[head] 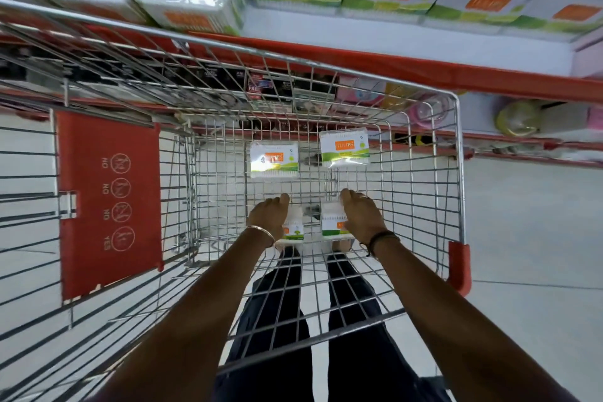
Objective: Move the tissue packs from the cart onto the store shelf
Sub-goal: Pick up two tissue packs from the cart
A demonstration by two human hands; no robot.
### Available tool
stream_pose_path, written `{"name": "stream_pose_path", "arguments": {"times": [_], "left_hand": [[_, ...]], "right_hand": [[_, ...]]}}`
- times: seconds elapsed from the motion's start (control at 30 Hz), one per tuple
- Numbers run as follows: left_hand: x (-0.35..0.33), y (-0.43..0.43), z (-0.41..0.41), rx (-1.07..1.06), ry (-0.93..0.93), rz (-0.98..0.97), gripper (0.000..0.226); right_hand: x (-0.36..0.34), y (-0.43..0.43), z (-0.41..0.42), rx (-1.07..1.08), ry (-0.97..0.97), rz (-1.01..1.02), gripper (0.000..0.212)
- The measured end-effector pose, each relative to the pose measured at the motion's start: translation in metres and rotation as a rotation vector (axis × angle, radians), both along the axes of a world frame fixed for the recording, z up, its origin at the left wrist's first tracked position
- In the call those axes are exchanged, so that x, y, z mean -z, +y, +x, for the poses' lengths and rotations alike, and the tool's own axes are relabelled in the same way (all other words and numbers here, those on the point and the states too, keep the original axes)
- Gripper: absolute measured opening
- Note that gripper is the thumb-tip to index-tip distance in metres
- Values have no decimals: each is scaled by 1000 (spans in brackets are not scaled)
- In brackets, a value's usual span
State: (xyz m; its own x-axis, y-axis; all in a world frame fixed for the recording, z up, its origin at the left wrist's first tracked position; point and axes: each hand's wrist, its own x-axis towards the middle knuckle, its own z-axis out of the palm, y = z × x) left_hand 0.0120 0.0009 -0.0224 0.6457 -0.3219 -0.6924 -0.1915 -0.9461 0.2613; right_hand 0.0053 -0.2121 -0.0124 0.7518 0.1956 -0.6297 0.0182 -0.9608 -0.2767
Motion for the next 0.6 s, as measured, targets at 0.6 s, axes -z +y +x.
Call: {"name": "stream_pose_path", "arguments": {"times": [0.6], "left_hand": [[-165, -5, 42, -270, -470, -262, 51]], "right_hand": [[-172, -16, 41, 239, -237, 231, 58]]}}
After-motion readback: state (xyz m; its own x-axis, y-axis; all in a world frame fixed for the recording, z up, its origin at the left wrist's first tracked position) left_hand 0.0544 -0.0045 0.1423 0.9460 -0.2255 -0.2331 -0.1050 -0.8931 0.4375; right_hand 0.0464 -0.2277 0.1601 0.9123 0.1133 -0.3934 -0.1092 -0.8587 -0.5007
